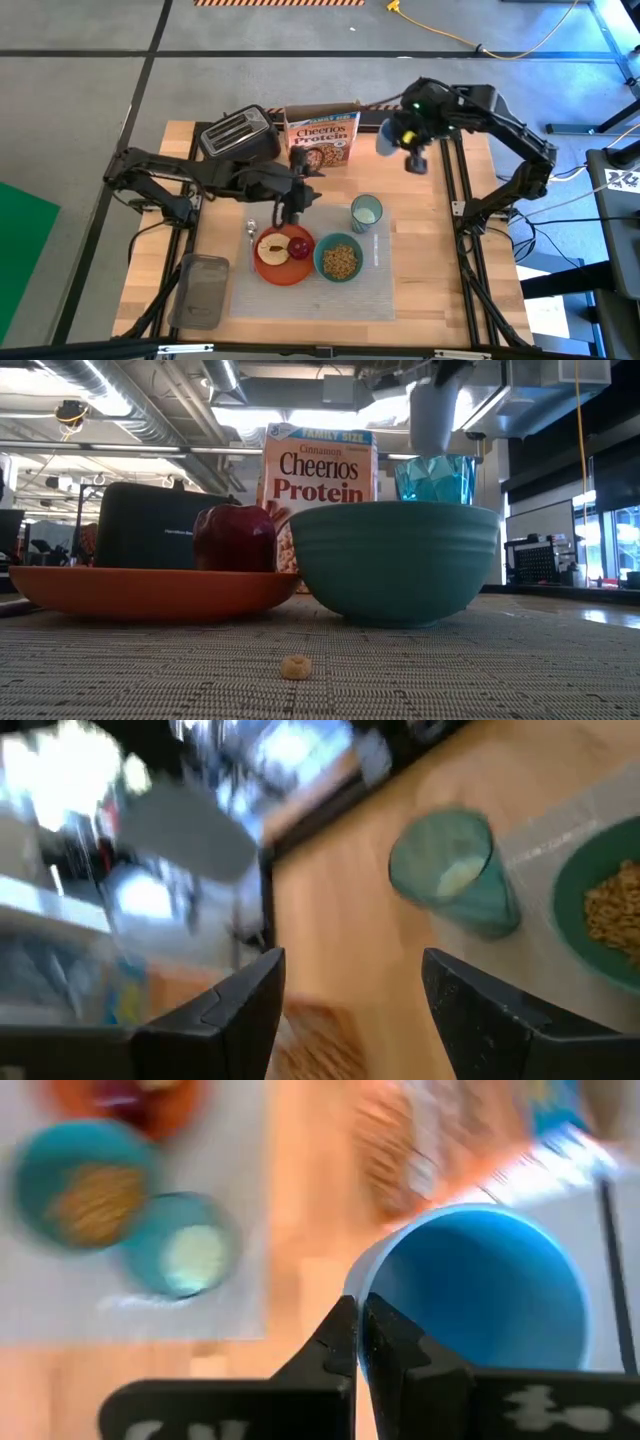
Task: Arrange a breakfast setting
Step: Move the blue cup to the top right of the table
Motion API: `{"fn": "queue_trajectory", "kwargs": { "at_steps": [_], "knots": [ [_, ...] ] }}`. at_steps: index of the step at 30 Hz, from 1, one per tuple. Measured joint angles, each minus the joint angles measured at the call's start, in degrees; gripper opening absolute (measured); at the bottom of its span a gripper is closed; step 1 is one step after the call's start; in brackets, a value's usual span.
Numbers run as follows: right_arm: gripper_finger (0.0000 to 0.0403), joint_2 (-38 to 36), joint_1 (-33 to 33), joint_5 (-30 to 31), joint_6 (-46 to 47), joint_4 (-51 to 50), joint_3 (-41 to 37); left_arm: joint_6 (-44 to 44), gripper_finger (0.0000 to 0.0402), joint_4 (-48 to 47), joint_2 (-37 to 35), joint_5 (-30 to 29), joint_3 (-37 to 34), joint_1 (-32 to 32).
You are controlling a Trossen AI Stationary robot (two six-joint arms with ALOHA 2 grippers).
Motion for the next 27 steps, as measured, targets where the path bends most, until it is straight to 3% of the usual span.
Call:
{"fn": "queue_trajectory", "kwargs": {
  "at_steps": [4,9,15,21,27],
  "knots": [
    [0.0000,-2.25,-3.29,3.49,9.41,6.87,-9.05,-16.36,0.0230,-4.64,0.23,-1.86,-0.10,0.48],
    [0.0000,-7.74,-6.89,3.71,17.33,22.96,-31.27,-33.20,0.0229,-11.55,0.40,-2.08,-0.37,0.07],
    [0.0000,-10.96,-9.72,4.28,20.93,36.92,-51.46,-47.06,0.0229,-11.17,-0.25,-0.51,-8.19,-2.99],
    [0.0000,-10.59,-9.51,4.28,23.49,40.29,-59.56,-55.56,0.0229,-7.22,-0.25,2.19,-14.14,-6.46],
    [0.0000,-10.55,-9.48,3.68,24.39,41.33,-60.75,-56.83,0.0229,-5.15,-0.29,1.22,-14.87,-6.85]
  ]
}}
